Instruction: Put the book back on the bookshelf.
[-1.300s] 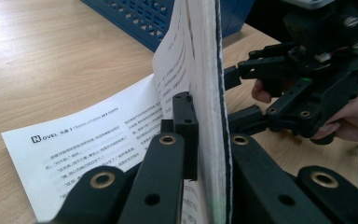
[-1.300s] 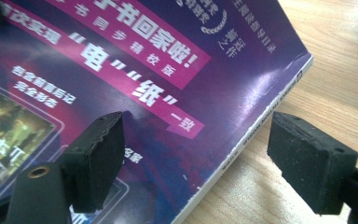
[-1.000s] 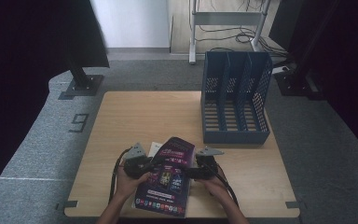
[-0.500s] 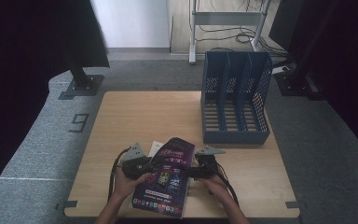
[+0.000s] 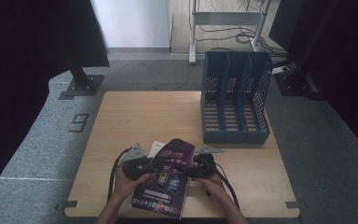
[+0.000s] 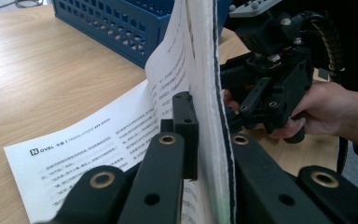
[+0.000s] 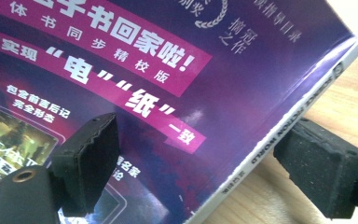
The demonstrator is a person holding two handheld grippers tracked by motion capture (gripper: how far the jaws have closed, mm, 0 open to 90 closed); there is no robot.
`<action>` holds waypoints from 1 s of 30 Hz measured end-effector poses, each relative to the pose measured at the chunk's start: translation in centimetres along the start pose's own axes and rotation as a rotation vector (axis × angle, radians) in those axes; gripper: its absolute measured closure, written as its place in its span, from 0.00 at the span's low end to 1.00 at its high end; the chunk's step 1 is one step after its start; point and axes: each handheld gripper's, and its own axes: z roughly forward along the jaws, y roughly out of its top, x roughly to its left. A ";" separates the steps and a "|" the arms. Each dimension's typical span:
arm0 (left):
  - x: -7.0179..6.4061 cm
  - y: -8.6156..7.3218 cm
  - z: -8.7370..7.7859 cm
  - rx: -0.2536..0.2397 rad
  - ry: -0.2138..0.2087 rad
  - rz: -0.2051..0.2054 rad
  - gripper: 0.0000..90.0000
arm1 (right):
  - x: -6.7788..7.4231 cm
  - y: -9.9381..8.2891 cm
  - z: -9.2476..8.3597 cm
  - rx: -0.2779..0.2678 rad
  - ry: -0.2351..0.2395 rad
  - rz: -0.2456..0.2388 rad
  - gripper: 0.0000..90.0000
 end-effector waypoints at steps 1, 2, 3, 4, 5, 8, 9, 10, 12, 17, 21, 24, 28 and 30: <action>0.0 0.0 0.0 0.000 0.000 0.000 0.98 | 0.0 0.0 0.0 0.000 0.003 0.003 0.17; 0.1 0.0 -0.1 -0.002 -0.009 -0.005 0.98 | 0.0 0.0 0.0 -0.003 0.005 0.004 0.17; 0.1 0.0 -0.1 -0.005 -0.013 -0.008 0.98 | 0.0 0.0 0.0 -0.008 0.004 0.007 0.19; 0.1 0.0 -0.1 -0.005 -0.013 -0.008 0.98 | 0.0 0.0 -0.1 -0.015 0.005 0.011 0.20; 0.2 0.0 -0.2 -0.005 -0.012 -0.010 0.98 | 0.0 0.1 -0.2 -0.021 0.006 0.014 0.21; 0.4 -0.1 -0.2 -0.001 -0.008 -0.016 0.98 | 0.1 0.1 -0.3 -0.038 0.007 0.017 0.24; 0.4 -0.1 -0.2 -0.001 -0.008 -0.016 0.98 | 0.1 0.1 -0.4 -0.047 0.008 0.015 0.25; 0.5 -0.3 0.0 0.010 0.002 -0.018 0.98 | 0.2 0.2 -0.5 -0.053 0.013 0.015 0.26; 0.5 -0.4 0.2 0.017 0.006 -0.019 0.98 | 0.3 0.3 -0.8 -0.068 0.027 0.013 0.27; 0.5 -0.4 0.2 0.010 0.002 -0.024 0.98 | 0.6 0.3 -1.0 -0.072 0.039 0.010 0.27; 0.5 -0.4 0.2 0.006 -0.003 -0.029 0.98 | 0.7 0.2 -0.8 -0.065 0.054 0.021 0.29; 0.5 -0.4 0.2 0.007 -0.004 -0.029 0.98 | 0.9 0.0 -0.4 -0.053 0.064 0.015 0.31; 0.4 -0.4 0.2 0.009 -0.003 -0.027 0.98 | 1.0 -0.1 -0.1 -0.049 0.058 0.009 0.37; 0.5 -0.4 0.2 0.008 -0.003 -0.027 0.98 | 0.8 -0.2 -0.1 -0.053 0.050 0.018 0.43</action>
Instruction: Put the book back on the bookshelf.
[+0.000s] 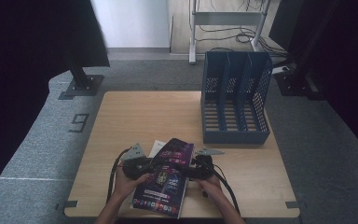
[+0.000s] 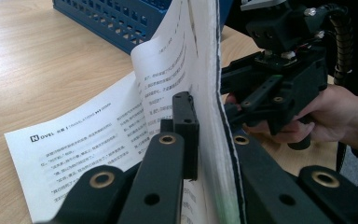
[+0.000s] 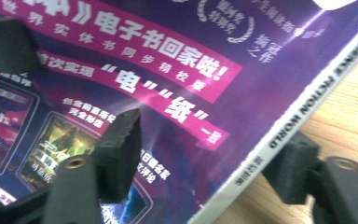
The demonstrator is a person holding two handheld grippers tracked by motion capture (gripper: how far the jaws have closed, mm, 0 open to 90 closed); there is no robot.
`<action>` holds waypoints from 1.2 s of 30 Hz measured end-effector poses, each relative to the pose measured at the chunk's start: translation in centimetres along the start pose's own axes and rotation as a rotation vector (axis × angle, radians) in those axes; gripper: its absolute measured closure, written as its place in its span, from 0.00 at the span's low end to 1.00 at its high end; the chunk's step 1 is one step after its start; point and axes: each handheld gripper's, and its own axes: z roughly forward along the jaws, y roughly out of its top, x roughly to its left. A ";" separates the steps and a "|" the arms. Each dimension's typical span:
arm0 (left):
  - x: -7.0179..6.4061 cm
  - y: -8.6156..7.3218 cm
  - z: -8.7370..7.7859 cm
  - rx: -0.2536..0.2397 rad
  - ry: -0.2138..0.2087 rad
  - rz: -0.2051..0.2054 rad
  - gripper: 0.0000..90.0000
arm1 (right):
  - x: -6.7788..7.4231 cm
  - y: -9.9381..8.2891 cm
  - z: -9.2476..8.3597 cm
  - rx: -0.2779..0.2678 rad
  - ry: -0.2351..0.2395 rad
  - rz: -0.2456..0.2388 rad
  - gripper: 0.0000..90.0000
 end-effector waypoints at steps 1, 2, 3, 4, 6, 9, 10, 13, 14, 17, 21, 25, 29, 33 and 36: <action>0.0 0.0 0.0 0.000 0.000 0.000 0.98 | 0.0 0.0 0.0 -0.001 -0.006 0.007 0.46; 0.0 0.0 0.0 0.000 0.000 0.000 0.98 | -0.1 -0.1 0.0 -0.004 -0.011 0.006 0.48; 0.0 0.0 0.1 0.002 0.001 0.001 0.98 | -0.1 -0.1 0.0 -0.004 -0.019 -0.002 0.49; 0.0 0.0 0.1 0.005 0.004 0.004 0.98 | -0.1 -0.1 0.0 -0.002 -0.023 -0.006 0.50; 0.0 -0.1 0.3 0.010 0.006 0.005 0.97 | -0.1 -0.1 0.0 -0.002 -0.036 -0.017 0.53; 0.0 -0.2 0.3 0.015 0.010 0.001 0.97 | -0.1 -0.1 -0.1 0.001 -0.043 -0.033 0.55; 0.1 -0.2 0.4 0.015 0.010 -0.002 0.97 | -0.1 -0.1 -0.1 0.000 -0.043 -0.038 0.56; 0.3 -0.3 0.4 0.017 0.012 -0.012 0.96 | 0.0 -0.1 -0.2 -0.002 -0.046 -0.052 0.59; 0.3 -0.3 0.5 0.018 0.015 -0.015 0.96 | -0.1 0.0 -0.2 -0.001 -0.046 -0.050 0.60; 0.6 -0.5 0.6 0.025 0.019 -0.030 0.94 | 0.0 0.0 -0.2 -0.001 -0.053 -0.053 0.64; 1.2 -0.8 0.9 0.041 0.041 -0.047 0.92 | 0.1 -0.1 -0.2 0.006 -0.067 -0.059 0.67; 1.9 -1.2 1.0 0.073 0.095 -0.057 0.88 | 0.3 -0.1 -0.2 0.007 -0.086 -0.102 0.68; 2.8 -1.5 0.9 0.081 0.098 -0.095 0.85 | 0.6 -0.1 -0.2 0.003 -0.094 -0.132 0.68; 3.5 -1.8 0.7 0.074 0.096 -0.128 0.85 | 0.5 -0.1 -0.2 0.003 -0.093 -0.134 0.68; 3.7 -1.9 0.7 0.076 0.091 -0.136 0.88 | 0.6 -0.1 -0.2 0.000 -0.091 -0.138 0.68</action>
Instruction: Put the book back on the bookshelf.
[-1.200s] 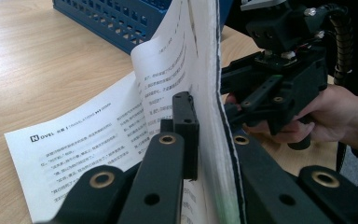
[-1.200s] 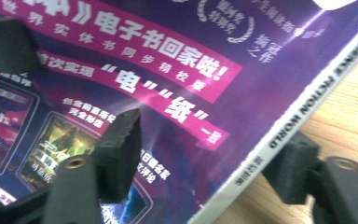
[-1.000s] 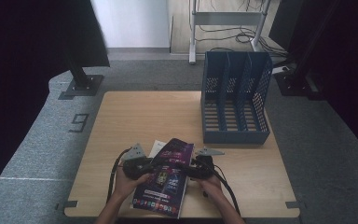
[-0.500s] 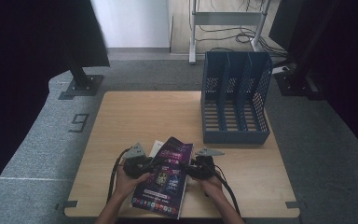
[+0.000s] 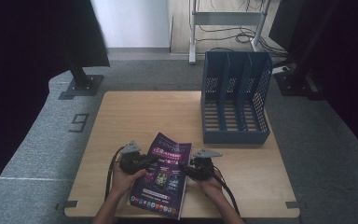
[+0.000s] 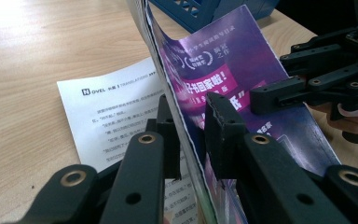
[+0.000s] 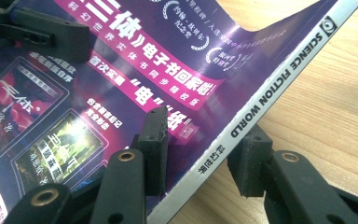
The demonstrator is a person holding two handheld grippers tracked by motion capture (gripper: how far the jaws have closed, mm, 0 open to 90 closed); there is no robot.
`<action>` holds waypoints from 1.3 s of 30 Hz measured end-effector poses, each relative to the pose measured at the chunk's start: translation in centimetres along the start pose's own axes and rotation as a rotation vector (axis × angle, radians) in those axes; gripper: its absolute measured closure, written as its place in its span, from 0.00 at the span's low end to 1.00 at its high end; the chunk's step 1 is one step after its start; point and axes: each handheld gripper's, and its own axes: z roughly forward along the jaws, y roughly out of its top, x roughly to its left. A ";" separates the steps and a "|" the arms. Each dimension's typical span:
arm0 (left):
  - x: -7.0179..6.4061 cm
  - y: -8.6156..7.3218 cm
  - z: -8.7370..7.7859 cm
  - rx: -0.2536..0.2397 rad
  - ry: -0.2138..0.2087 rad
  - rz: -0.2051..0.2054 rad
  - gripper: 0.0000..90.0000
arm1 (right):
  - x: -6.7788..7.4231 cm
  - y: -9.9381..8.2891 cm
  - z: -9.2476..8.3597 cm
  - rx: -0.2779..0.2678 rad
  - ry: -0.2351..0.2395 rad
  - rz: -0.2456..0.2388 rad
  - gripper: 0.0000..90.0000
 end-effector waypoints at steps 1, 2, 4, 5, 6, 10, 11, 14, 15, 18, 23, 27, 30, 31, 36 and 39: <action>0.0 0.0 0.0 0.000 -0.006 -0.006 0.92 | 0.0 0.0 0.0 -0.004 0.002 -0.004 0.68; 0.0 -0.1 0.0 -0.004 -0.034 -0.017 0.94 | 0.0 0.0 -0.1 -0.005 0.003 -0.004 0.68; 0.0 -0.1 0.0 -0.013 -0.054 -0.018 0.97 | 0.0 0.0 -0.1 -0.005 0.007 -0.005 0.68; 0.0 -0.1 -0.1 -0.018 -0.060 -0.017 0.98 | -0.1 0.0 -0.1 -0.006 0.011 -0.004 0.67; 0.0 -0.1 -0.1 -0.018 -0.060 -0.017 0.98 | -0.1 0.0 -0.2 -0.008 0.018 0.000 0.67; 0.1 0.0 -0.5 -0.038 -0.120 -0.034 0.98 | -0.3 0.0 -0.2 -0.012 0.036 0.003 0.67; 0.1 0.1 -0.6 -0.046 -0.134 -0.036 0.98 | -0.4 0.1 -0.2 -0.011 0.048 0.006 0.66; 0.2 0.1 -0.8 -0.047 -0.137 -0.032 0.98 | -0.6 0.1 0.0 -0.011 0.064 0.008 0.64; 0.2 0.1 -0.8 -0.050 -0.142 -0.036 0.98 | -0.7 0.2 0.1 -0.009 0.066 0.002 0.63; 0.2 0.1 -0.8 -0.051 -0.150 -0.037 0.98 | -0.6 0.4 0.7 0.003 0.069 0.000 0.59; 0.2 0.1 -0.8 -0.050 -0.149 -0.033 0.98 | -0.9 0.7 1.4 0.005 0.089 0.033 0.57; 0.2 0.1 -0.7 -0.049 -0.146 -0.029 0.98 | -1.2 0.8 1.7 0.004 0.097 0.062 0.59; 0.1 0.1 -0.7 -0.044 -0.129 -0.025 0.98 | -1.3 0.9 1.5 -0.006 0.101 0.074 0.67; 0.1 0.1 -0.7 -0.043 -0.127 -0.024 0.98 | -1.4 0.9 1.4 -0.011 0.106 0.077 0.69; 0.0 0.2 -0.8 -0.040 -0.091 -0.023 0.94 | -1.3 1.3 0.7 -0.022 0.115 0.066 0.73; 0.2 0.2 -0.9 -0.045 -0.068 -0.022 0.91 | -0.9 1.5 0.1 -0.054 0.105 0.043 0.75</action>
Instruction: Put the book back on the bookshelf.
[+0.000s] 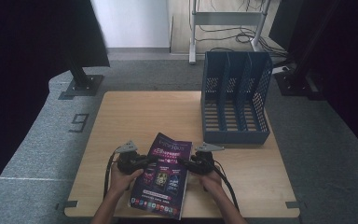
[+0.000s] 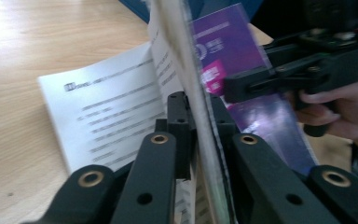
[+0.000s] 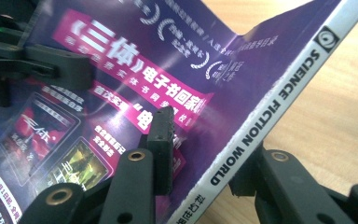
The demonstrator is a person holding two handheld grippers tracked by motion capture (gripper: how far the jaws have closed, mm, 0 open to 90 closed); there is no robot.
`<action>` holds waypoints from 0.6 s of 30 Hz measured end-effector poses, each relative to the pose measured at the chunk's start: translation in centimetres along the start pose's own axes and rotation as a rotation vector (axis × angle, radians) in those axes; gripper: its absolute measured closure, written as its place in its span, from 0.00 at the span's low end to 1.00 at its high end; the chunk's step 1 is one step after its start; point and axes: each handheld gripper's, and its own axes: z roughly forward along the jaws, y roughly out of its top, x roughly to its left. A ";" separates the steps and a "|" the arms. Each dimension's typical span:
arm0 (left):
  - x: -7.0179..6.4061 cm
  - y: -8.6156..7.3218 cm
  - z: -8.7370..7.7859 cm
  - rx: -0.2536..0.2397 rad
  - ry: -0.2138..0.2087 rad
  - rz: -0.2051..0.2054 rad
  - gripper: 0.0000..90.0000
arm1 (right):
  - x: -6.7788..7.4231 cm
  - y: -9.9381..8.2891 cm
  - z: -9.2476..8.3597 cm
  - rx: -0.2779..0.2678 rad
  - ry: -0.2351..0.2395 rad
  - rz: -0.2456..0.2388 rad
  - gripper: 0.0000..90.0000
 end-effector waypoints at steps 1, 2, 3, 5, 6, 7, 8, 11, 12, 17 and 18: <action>0.1 0.0 0.0 0.000 0.003 0.001 0.90 | 0.1 0.1 -0.2 -0.009 -0.002 -0.011 0.75; 0.2 0.0 0.0 -0.001 0.005 0.006 0.91 | 0.3 0.2 -0.4 -0.020 -0.001 -0.019 0.76; 0.2 0.0 -0.1 0.000 0.005 0.008 0.91 | 0.4 0.3 -0.6 -0.026 -0.002 -0.029 0.76; 0.2 0.0 -0.1 -0.004 0.005 0.012 0.93 | 0.7 0.5 -1.0 -0.037 -0.002 -0.051 0.76; 0.1 0.0 -0.1 -0.009 0.005 0.018 0.94 | 0.7 0.6 -1.2 -0.040 -0.001 -0.056 0.76; -0.1 0.0 -0.1 -0.012 0.006 0.026 0.94 | 0.8 0.7 -1.3 -0.042 -0.001 -0.062 0.76; -0.2 0.0 -0.1 -0.015 0.007 0.033 0.95 | 0.8 0.8 -1.5 -0.047 -0.003 -0.065 0.76; -0.5 0.2 -0.2 -0.032 0.008 0.049 0.96 | 1.1 1.0 -1.9 -0.055 -0.012 -0.089 0.76; -0.5 0.2 -0.2 -0.032 0.008 0.049 0.96 | 1.2 1.1 -2.1 -0.063 -0.015 -0.098 0.76; -1.2 0.5 -0.6 -0.083 0.007 0.089 0.95 | 1.8 1.5 -2.9 -0.097 -0.031 -0.142 0.77; -1.3 0.5 -0.7 -0.086 0.007 0.091 0.95 | 1.9 1.6 -3.1 -0.100 -0.034 -0.150 0.77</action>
